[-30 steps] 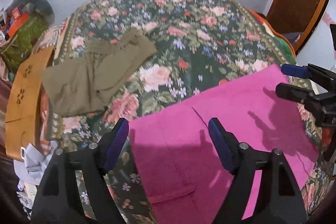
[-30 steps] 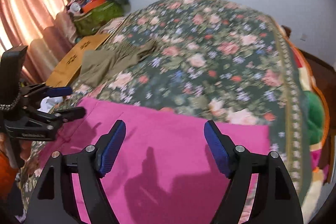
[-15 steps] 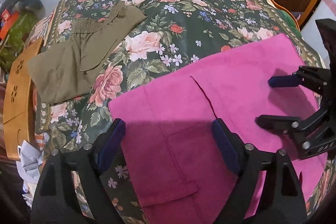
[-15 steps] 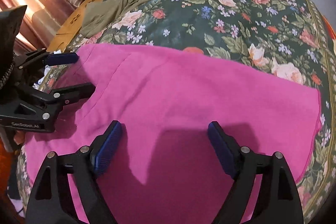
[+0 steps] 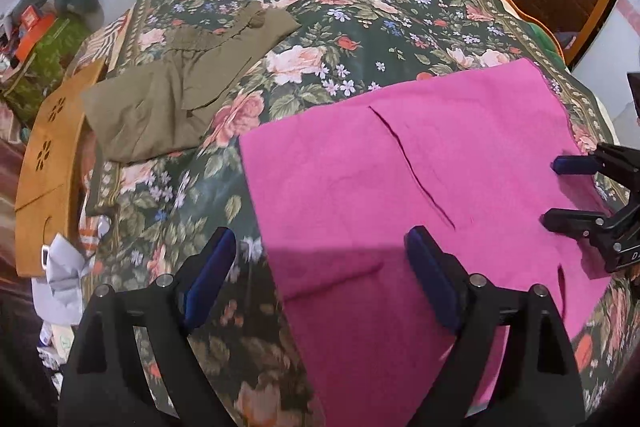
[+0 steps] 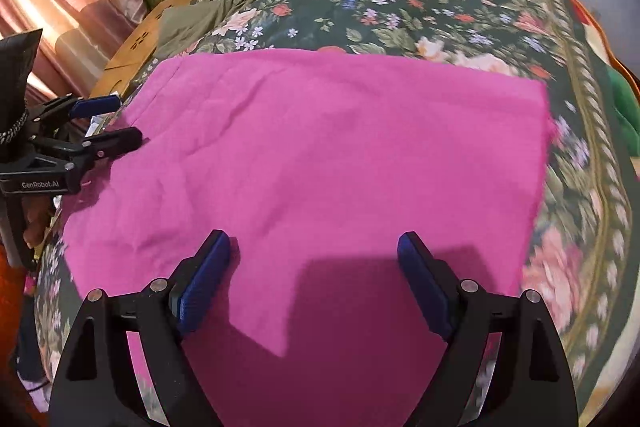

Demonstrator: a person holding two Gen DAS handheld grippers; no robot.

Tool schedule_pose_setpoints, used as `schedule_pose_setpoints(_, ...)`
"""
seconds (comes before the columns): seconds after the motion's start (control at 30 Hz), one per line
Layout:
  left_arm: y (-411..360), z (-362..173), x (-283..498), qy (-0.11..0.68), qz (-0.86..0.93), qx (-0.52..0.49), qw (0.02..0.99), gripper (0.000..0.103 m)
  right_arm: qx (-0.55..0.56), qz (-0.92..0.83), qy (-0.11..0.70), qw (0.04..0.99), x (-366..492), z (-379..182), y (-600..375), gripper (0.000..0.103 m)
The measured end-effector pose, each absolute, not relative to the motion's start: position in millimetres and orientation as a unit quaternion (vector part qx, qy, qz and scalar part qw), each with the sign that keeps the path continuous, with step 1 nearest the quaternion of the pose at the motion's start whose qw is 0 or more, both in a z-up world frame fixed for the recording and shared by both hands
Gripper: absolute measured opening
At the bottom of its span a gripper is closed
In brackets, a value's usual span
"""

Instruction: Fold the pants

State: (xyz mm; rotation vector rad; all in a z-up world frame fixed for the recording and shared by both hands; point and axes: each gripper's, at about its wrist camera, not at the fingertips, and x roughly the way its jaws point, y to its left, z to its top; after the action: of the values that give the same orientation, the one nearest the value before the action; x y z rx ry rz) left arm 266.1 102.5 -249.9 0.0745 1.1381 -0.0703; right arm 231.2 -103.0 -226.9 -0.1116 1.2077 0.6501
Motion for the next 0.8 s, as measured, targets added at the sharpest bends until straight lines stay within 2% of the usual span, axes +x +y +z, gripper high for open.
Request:
schedule_pose_setpoints(0.33,115.5,-239.3,227.9,0.532,-0.021,0.018,0.846,0.088,-0.015,0.261,0.554,0.790,202.8,-223.2,-135.7,0.084)
schedule_pose_setpoints(0.8,141.4,-221.3,181.6,0.524,0.015,-0.026,0.851,0.088,-0.074,0.223,0.532,0.813,173.8,-207.5,-150.5,0.084)
